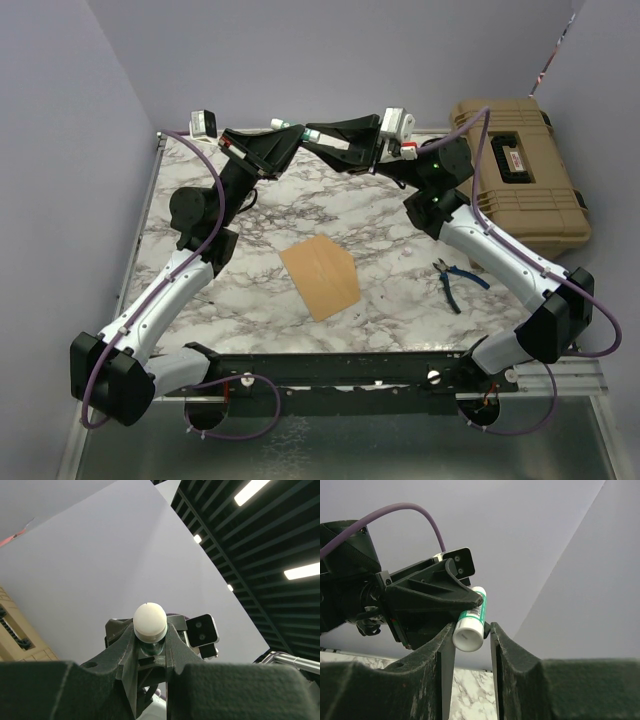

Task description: Place the letter into the envelope and seal it

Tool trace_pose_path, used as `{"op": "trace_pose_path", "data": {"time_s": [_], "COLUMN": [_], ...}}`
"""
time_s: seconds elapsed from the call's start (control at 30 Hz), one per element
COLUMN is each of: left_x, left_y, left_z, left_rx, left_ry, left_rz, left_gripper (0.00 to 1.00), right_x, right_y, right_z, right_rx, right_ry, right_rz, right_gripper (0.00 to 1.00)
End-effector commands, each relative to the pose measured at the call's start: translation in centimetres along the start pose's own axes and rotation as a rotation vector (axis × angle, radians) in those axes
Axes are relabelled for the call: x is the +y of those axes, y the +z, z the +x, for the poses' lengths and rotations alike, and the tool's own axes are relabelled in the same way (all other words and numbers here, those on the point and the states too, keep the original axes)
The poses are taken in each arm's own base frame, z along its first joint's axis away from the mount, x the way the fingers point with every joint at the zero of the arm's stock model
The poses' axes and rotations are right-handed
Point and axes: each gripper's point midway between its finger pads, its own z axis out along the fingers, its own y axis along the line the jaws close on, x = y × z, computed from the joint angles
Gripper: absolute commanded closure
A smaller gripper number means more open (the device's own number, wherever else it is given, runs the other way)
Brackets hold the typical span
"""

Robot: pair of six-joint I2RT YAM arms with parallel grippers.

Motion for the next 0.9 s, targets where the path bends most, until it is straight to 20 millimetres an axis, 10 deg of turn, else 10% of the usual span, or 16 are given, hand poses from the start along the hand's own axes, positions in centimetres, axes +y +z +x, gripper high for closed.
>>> {"op": "trace_pose_path", "data": {"time_s": [0.0,0.23,0.5,0.87], "left_x": [-0.6,-0.2,0.0,0.1], "left_y": [-0.3,-0.3,-0.3,-0.7], "left_z": [0.4,0.3,0.5,-0.2], "left_rx": [0.027,0.019,0.026,-0.004], "left_ry": [-0.005,-0.018,-0.013,0.013], "left_rz": [0.02,0.01,0.007,0.003], "left_gripper": [1.0,1.0,0.94,0.19], "right_x": [0.4,0.4,0.0,-0.1], "right_y": [0.0,0.1,0.1,-0.5], "right_z": [-1.0,-0.7,-0.7,-1.1], "right_rx": [-0.035,-0.027,-0.03,-0.027], "right_ry": [-0.012,-0.009,-0.006,0.047], "right_rz": [-0.015,-0.021,-0.001,0.052], "right_gripper": [0.65,0.56,0.83,0.89]}}
